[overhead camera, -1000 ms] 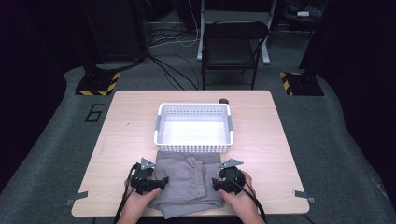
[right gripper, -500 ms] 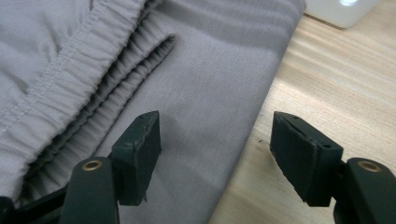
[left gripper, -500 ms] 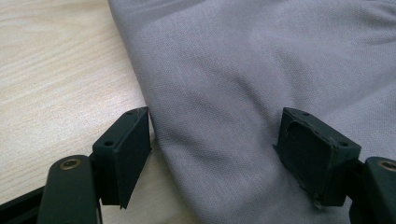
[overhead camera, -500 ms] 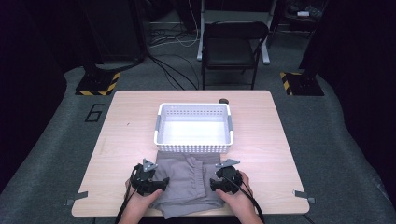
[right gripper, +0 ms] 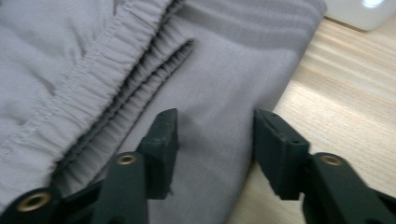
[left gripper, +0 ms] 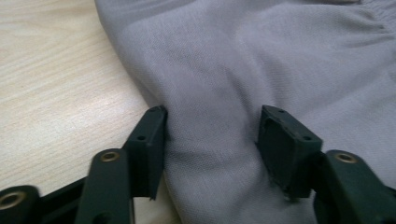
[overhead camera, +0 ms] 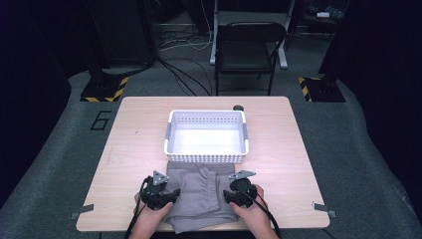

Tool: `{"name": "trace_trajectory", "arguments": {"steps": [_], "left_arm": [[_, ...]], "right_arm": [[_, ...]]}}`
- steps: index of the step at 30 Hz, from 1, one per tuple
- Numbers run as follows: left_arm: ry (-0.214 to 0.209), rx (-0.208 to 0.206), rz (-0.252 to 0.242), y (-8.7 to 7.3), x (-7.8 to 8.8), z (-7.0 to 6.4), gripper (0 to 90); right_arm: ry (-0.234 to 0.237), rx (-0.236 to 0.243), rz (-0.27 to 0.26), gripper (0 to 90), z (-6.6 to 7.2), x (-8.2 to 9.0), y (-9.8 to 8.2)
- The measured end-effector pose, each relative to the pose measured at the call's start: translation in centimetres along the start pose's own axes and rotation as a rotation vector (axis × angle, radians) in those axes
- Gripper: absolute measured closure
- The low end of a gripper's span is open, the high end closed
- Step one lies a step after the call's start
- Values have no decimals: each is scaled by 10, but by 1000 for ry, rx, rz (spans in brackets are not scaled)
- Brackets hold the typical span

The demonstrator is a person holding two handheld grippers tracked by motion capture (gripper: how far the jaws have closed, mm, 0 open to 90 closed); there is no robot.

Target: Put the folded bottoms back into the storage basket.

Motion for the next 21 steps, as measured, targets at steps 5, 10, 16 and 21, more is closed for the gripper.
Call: {"name": "trace_trajectory", "arguments": {"steps": [5,10,16,21], "left_arm": [[-17,33,-9,1,0,-4,590],[-21,38,-11,1,1,-5,662],[-37,71,-20,3,4,-4,694],[-37,64,-54,7,13,-5,731]], "right_arm": [[36,-10,-5,707,4,0,-2],[62,-21,3,827,4,2,-2],[40,1,-4,839,9,5,-3],[69,-24,-28,838,8,14,0]]}}
Point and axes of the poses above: each handheld gripper's, and its own axes: x roughly backward along the jaws, y roughly out of its top, z roughly to its left, the point moved 3 cm from there along -x, roughly forward along the jaws, and after that the axes turned 12 degrees about -x, right-handed, at the moved point
